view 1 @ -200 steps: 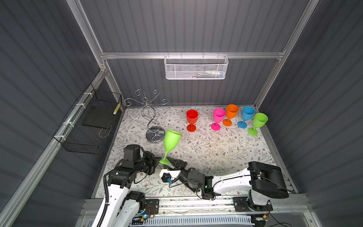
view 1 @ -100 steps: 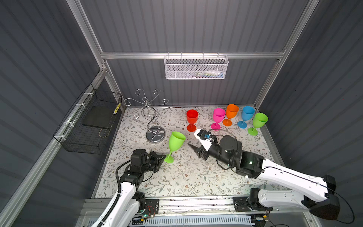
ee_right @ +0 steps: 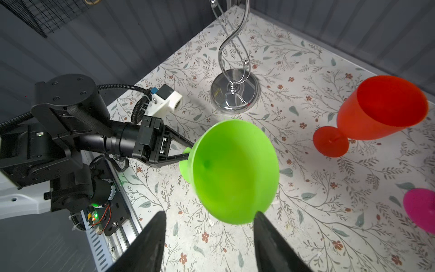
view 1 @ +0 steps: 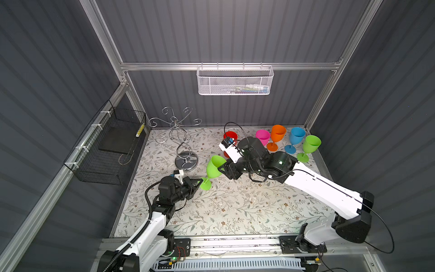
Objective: Take the wine glass off the wine glass rack
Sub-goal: 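Carry the green glass toward the red glass while the left gripper moves aside, then set the green glass upright beside the red glass with the right gripper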
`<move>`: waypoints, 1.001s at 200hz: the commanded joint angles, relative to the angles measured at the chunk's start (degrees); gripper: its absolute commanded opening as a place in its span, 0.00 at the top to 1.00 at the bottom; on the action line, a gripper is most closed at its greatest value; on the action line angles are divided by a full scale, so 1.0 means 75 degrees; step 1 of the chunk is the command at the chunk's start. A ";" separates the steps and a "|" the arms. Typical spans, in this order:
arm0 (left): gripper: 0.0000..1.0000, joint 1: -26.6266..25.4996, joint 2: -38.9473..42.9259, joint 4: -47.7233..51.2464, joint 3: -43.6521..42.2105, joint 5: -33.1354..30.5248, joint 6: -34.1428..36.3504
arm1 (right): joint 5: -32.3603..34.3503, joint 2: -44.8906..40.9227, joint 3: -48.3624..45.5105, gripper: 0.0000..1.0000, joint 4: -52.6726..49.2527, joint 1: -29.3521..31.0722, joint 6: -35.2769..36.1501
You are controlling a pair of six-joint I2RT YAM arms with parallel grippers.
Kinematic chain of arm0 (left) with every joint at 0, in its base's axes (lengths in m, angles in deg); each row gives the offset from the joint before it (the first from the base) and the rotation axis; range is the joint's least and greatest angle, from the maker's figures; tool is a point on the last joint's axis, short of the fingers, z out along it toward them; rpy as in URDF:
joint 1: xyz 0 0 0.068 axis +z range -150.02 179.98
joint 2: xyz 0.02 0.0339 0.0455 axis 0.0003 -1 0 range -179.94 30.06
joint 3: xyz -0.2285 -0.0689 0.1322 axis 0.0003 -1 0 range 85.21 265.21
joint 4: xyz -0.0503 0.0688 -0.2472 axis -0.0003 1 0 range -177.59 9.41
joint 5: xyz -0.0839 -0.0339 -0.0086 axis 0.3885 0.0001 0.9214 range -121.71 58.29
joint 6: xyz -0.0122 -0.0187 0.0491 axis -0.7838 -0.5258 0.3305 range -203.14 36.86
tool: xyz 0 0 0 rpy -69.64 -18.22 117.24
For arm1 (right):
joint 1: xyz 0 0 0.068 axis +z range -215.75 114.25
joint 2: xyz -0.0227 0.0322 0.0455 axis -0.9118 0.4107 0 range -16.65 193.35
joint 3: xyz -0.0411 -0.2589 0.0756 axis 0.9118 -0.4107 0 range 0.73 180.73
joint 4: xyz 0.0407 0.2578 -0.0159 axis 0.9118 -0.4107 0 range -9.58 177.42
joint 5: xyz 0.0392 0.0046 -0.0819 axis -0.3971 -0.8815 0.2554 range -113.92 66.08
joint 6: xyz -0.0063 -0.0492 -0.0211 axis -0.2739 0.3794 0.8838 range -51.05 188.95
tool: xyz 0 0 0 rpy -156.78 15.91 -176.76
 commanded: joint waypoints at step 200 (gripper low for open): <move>0.00 -0.0039 0.0192 0.1573 0.0462 -0.0361 0.1793 | 0.1791 0.1526 0.1298 1.00 -0.1705 -0.0510 0.0441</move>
